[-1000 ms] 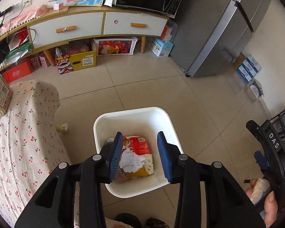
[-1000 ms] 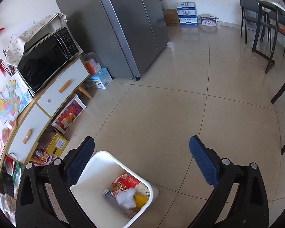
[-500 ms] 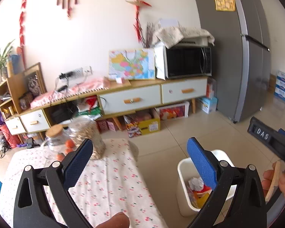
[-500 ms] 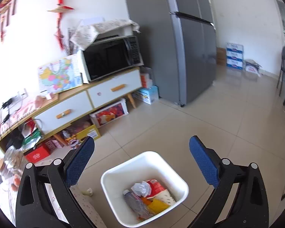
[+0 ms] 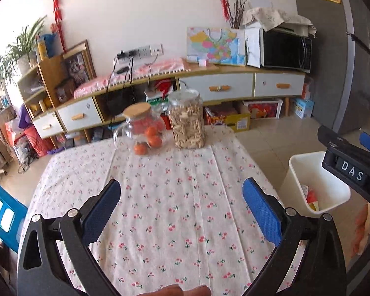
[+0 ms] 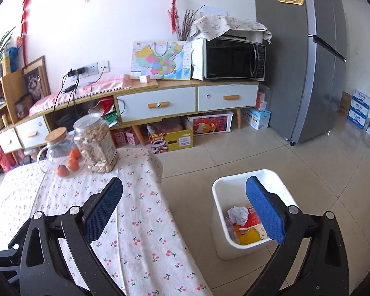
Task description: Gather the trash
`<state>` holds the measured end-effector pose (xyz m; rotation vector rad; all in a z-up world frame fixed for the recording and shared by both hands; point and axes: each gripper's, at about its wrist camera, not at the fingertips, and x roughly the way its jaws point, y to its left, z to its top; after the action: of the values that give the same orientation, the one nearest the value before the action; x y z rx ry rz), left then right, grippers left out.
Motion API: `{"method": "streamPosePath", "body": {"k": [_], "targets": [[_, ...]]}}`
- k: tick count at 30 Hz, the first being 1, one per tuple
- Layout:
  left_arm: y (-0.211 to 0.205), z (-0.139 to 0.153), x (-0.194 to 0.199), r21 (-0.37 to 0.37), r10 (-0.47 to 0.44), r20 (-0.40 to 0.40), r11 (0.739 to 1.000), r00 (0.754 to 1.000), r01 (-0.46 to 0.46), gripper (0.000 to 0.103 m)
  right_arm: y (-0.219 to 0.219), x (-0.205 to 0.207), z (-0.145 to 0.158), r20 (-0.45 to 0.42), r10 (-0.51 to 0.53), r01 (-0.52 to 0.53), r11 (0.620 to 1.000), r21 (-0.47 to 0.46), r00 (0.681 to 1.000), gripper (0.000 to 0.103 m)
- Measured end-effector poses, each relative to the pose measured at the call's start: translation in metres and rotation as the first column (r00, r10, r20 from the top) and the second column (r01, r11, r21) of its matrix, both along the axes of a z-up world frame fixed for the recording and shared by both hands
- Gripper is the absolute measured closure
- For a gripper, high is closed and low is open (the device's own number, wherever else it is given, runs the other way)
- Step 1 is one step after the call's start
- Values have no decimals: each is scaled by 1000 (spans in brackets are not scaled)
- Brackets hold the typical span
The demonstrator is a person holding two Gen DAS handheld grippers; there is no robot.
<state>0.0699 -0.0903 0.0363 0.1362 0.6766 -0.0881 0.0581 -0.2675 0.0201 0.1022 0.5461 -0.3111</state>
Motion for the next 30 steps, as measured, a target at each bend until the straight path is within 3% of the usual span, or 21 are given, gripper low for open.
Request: {"method": "streamPosePath", "body": {"k": [2,4,7,10,12,13,20,30], "targets": [[22,-13,3,-48,40,-40,998,998,-42,7,15,8,-12,-32,21,-21,1000,-12,999,7],[41,-17,3,-82,75,-28,994,997,-77,7,27,15,-23,-65,43,-46,998,-36,997,7],[62,-19,10,-137,62,-23,988,998,-65,7,43,23,-32,-89,57,-64,995,-75,994,7],[68,-41,29,-167,24,-151,985,988,-50,7,53,28,-40,-110,60,-70,994,-88,992,7],[67,-59,39,-155,16,-268,986,963,-59,7,56,33,-45,-126,57,-69,993,-92,990,7],[67,-62,41,-155,16,-279,986,960,-61,7,57,36,-48,-134,57,-69,994,-88,989,7],[72,-61,37,-48,128,-181,989,975,-138,7,66,44,-57,-156,63,-81,991,-110,986,7],[77,-77,44,-53,176,-228,980,958,-193,7,66,43,-60,-177,89,-105,991,-81,980,7]]}}
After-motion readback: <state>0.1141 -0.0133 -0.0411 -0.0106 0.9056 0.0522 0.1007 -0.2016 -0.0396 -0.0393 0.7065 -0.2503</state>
